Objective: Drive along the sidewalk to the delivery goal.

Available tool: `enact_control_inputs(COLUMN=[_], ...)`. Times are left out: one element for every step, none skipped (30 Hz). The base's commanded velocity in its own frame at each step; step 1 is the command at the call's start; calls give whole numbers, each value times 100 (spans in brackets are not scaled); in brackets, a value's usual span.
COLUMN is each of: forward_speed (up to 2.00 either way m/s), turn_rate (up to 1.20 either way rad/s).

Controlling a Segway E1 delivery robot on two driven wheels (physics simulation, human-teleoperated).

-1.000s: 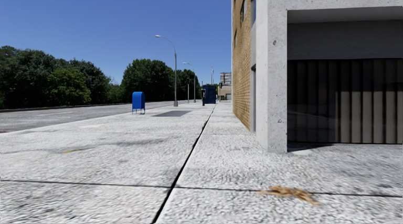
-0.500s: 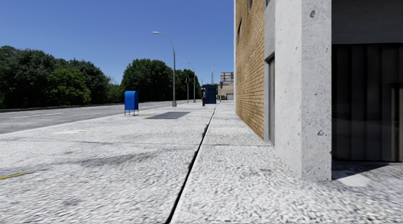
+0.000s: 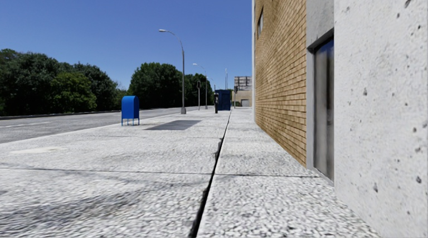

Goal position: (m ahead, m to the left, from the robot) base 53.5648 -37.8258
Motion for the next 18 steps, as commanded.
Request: enact_control_inputs(forward_speed=[200,200,200,200,200,200,200,200,200,200,200,200,200,200,200,200,200,200], turn_rate=[0,0,0,0,0,0,0,0,0,0,0,0,0,0,0,-10,-18,-20])
